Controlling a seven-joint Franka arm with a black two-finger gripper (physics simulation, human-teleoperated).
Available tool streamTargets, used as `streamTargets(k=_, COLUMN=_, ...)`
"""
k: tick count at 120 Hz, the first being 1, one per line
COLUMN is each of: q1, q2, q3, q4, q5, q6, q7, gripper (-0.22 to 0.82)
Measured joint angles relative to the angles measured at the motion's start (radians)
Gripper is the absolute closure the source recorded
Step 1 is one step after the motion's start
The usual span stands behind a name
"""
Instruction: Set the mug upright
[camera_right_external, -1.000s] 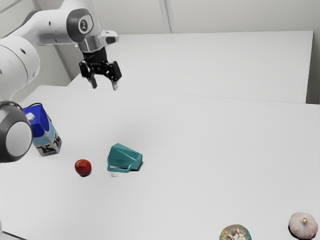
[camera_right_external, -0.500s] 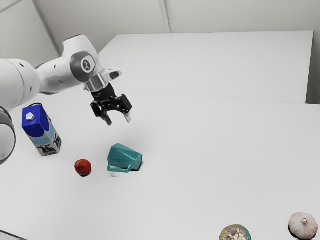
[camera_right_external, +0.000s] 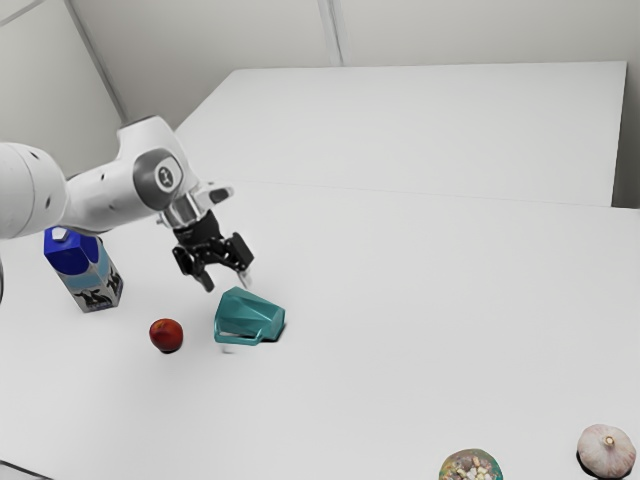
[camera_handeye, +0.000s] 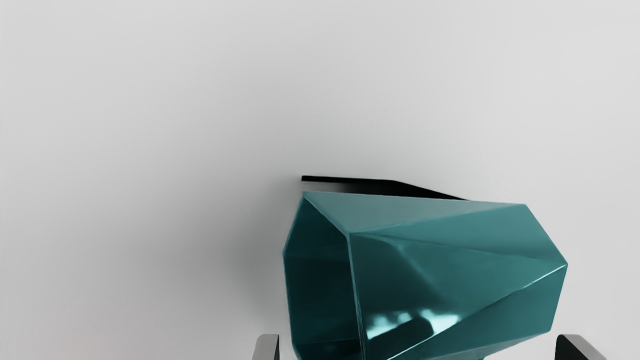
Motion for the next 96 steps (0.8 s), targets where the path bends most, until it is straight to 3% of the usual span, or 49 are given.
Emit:
streamTargets(k=31, q1=0.027, q2=0.005, q3=0.006, q4=-0.038, q5=-0.046, q6=0.028, q7=0.06, gripper=0.0)
streamTargets(k=96, q1=0.055, q2=0.061, q3=0.008, q4=-0.085, q5=-0.383, q6=0.059, q7=0.254, gripper=0.0)
